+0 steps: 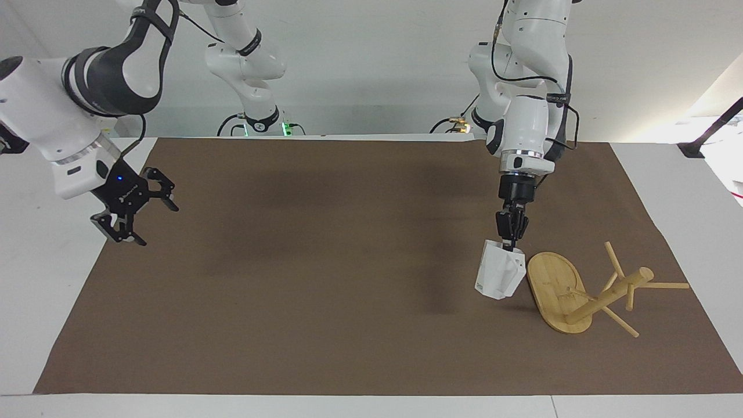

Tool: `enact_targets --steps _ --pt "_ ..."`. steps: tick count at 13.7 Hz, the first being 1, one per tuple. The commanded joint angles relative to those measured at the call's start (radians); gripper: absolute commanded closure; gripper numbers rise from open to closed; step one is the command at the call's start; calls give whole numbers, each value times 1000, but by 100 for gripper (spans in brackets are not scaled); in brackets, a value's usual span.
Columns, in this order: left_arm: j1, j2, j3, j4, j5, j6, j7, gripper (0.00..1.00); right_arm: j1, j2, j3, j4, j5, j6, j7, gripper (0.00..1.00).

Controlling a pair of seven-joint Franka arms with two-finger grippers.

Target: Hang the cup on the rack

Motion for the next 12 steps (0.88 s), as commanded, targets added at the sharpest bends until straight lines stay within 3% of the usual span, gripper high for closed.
enact_targets --steps 1,4,6,9,12 --pt "42 -27 -14 -27 -1 15 -59 100 2 15 9 161 -178 -164 247 1" --pt "96 -24 -12 -24 -1 15 -146 100 20 6 18 282 -205 -437 637 1" --pt "119 6 -10 -21 1 15 -151 100 56 3 17 324 -205 -551 826 1" --pt "137 45 -10 10 7 15 -151 100 50 -93 6 228 -188 -556 957 1" --pt "142 57 -7 13 10 13 -151 100 94 -115 4 199 -240 -552 1030 1"
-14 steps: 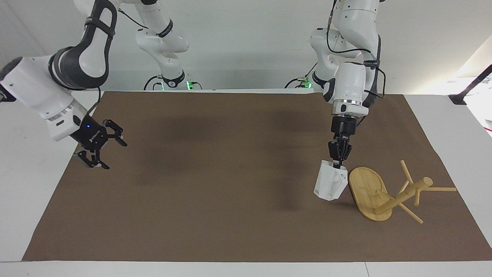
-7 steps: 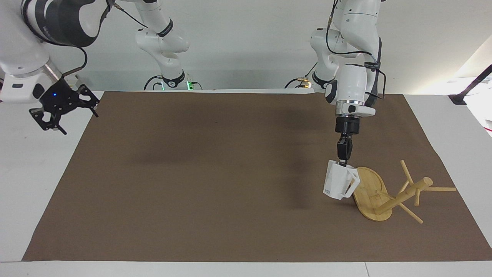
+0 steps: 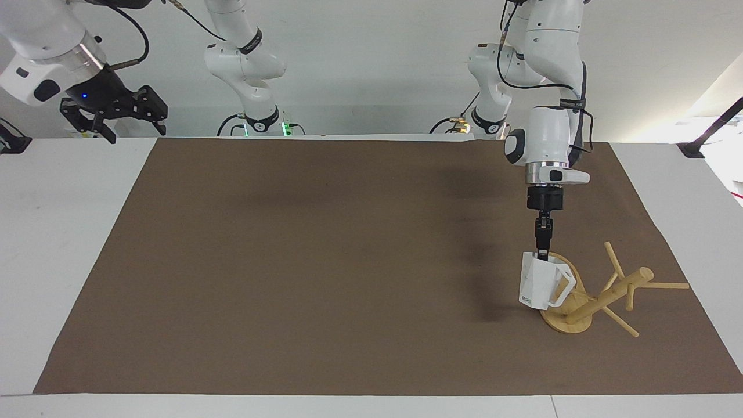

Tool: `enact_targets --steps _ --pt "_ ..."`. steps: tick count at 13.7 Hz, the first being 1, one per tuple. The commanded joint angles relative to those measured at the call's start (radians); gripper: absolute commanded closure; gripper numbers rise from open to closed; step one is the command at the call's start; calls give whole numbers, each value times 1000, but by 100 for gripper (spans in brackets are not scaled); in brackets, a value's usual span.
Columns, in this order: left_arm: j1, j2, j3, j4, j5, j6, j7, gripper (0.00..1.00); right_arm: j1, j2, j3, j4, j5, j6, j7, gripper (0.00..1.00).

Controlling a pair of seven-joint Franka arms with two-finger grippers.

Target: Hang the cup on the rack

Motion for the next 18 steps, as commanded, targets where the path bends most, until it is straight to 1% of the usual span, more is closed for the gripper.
enact_targets --steps 1,3,5,6,7,8,11,12,13,15,16,17,18 --pt "21 11 -8 13 10 14 -16 100 39 -60 1 -84 -36 8 125 1" --pt "50 11 -8 13 13 14 -16 100 41 -85 1 -130 -32 0 136 1" --pt "64 21 -6 19 17 12 -16 100 27 -78 0 -138 -33 2 137 1" --pt "79 44 -6 22 45 12 -14 100 28 -75 1 -135 -32 8 139 1" --pt "99 58 -6 22 100 14 -14 100 33 -75 1 -136 -32 8 139 1" --pt "132 61 -8 22 130 12 -16 100 33 -78 3 -140 -32 8 138 1" --pt "150 77 -6 22 142 7 -19 99 39 -76 9 -132 -29 14 136 1" --pt "151 77 -5 21 141 -3 -17 77 38 -76 10 -135 -27 17 133 1" --pt "153 77 -3 19 141 -5 -6 48 33 -82 9 -144 -27 11 130 1" --pt "153 69 -3 -11 141 -5 -8 34 33 -85 9 -152 -27 9 130 1" --pt "151 52 -3 -48 141 -5 -8 27 30 -85 9 -152 -27 11 130 1" --pt "153 19 -2 -91 141 -11 -9 26 30 -85 9 -150 -27 17 130 1" --pt "153 -36 -2 -143 141 -35 -9 23 37 -87 9 -153 -27 15 137 1"
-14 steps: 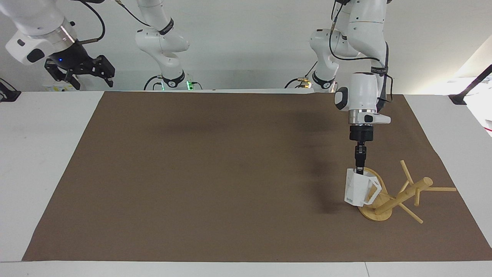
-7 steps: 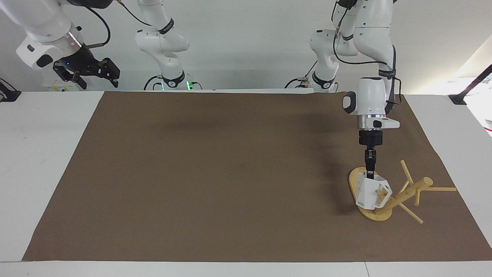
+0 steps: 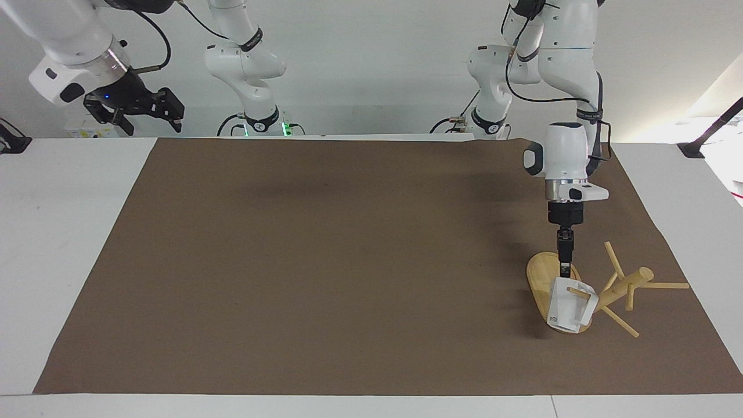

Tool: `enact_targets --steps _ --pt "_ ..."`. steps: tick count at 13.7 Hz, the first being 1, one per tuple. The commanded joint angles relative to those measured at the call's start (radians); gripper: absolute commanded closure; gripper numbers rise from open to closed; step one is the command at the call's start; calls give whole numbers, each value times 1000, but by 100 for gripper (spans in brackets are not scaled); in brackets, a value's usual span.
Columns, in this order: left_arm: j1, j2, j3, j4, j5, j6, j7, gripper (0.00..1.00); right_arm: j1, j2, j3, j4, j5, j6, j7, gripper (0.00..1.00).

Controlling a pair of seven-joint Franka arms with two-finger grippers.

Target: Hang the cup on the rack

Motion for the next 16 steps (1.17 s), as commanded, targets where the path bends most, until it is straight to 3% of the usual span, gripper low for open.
enact_targets --steps 1,2,6,8,10,13,16 --pt "13 -145 -2 -122 16 -104 -9 14 4 -30 5 -38 -14 18 17 1" --pt "19 -169 -1 -115 14 -208 -10 3 -2 -30 5 -38 -14 21 17 1" --pt "48 -320 1 -5 16 -650 -3 1 -5 -27 5 -36 -16 56 47 1" --pt "48 -360 1 131 19 -959 69 1 -7 -24 4 -32 -16 56 50 1" --pt "48 -342 -1 347 26 -1323 216 1 -4 -21 5 -26 -16 56 52 1" --pt "48 -305 -2 550 56 -1581 432 1 -4 -22 5 -27 -10 53 50 1" --pt "28 -277 -5 636 60 -1704 638 1 -7 -26 5 -33 -10 48 50 1"
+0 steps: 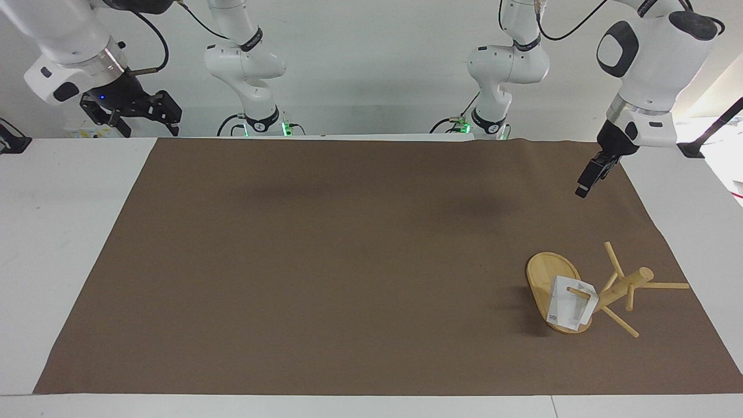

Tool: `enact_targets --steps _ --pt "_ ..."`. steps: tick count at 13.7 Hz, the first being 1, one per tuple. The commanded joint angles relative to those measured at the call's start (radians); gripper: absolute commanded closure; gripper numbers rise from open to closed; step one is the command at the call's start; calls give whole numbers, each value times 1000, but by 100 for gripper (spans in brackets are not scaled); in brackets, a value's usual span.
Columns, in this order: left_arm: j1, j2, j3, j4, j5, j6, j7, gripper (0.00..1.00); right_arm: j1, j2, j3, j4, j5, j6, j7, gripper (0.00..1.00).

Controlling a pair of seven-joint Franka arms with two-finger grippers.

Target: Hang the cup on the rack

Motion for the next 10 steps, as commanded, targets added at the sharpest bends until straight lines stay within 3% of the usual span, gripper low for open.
enact_targets --steps 1,3,5,8,10 --pt "-11 79 -7 138 27 -173 202 1 -4 -25 6 -32 -10 15 17 1" --pt "-11 134 -12 274 47 -337 433 1 -1 -24 6 -31 -10 15 18 1" --pt "0 174 -8 367 45 -397 532 1 -1 -24 6 -31 -10 16 17 1" --pt "2 181 -4 379 36 -433 693 0 -1 -24 6 -31 -10 16 17 1" --pt "2 182 -4 379 33 -430 698 0 2 -24 6 -29 -10 16 17 1"
